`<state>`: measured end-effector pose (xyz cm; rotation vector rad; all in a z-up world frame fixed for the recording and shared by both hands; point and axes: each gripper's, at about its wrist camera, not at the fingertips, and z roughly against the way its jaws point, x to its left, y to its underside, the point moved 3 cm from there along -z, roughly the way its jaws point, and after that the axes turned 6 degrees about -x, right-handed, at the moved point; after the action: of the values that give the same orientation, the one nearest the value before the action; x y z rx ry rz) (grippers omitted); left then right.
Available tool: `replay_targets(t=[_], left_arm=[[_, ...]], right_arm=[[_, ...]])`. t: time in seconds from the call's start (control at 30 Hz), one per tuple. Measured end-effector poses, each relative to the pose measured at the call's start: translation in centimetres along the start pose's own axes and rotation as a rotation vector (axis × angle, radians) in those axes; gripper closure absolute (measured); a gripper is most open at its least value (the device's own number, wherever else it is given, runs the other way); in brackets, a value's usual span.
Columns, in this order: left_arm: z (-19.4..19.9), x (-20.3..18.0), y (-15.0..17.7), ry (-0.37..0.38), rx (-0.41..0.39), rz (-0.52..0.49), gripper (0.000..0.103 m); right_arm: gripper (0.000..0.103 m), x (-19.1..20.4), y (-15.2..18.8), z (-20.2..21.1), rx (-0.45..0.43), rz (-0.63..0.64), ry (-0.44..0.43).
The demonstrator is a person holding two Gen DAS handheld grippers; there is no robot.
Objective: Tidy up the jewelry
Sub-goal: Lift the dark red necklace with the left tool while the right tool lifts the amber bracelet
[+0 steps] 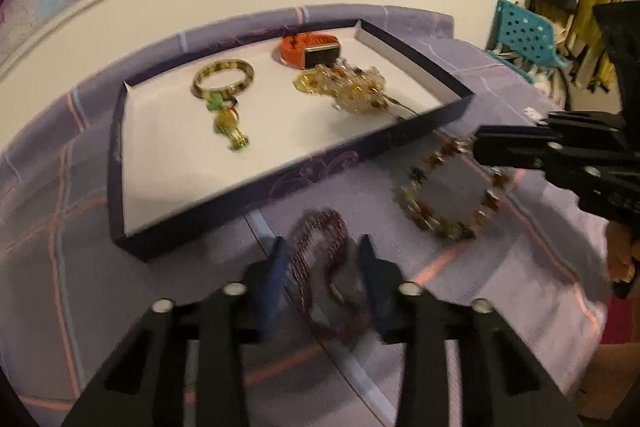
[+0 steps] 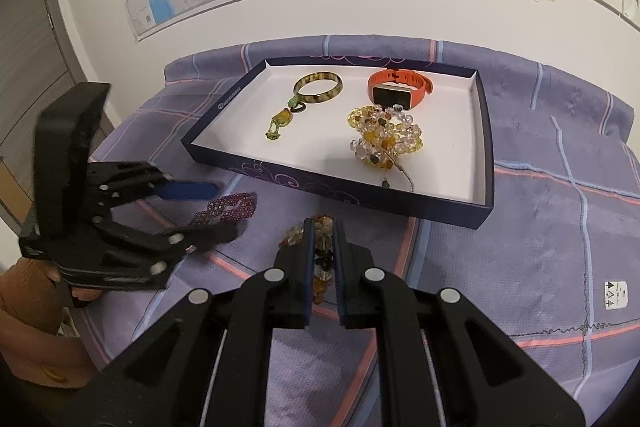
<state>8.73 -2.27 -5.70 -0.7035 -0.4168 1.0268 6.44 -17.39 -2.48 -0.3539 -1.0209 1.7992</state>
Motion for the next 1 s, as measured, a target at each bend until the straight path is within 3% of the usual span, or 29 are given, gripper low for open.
replay_targets(t=[0.07, 0.13, 0.57, 1.0], left_arm=[[-0.2, 0.0, -0.1, -0.015, 0.002, 0.0, 0.093], [-0.2, 0.2, -0.1, -0.024, -0.002, 0.002, 0.098], [2.7, 1.2, -0.4, 0.036, -0.053, 0.078, 0.098], [4.8, 1.5, -2.3, 0.05, -0.116, 0.096, 0.098]], right_arm=[[0.094, 0.0, 0.0, 0.0, -0.002, 0.0, -0.002], [0.094, 0.0, 0.0, 0.0, -0.003, 0.002, -0.001], [0.094, 0.5, -1.1, 1.0, -0.037, 0.016, -0.019], [0.094, 1.0, -3.0, 2.0, -0.078, 0.045, -0.025]])
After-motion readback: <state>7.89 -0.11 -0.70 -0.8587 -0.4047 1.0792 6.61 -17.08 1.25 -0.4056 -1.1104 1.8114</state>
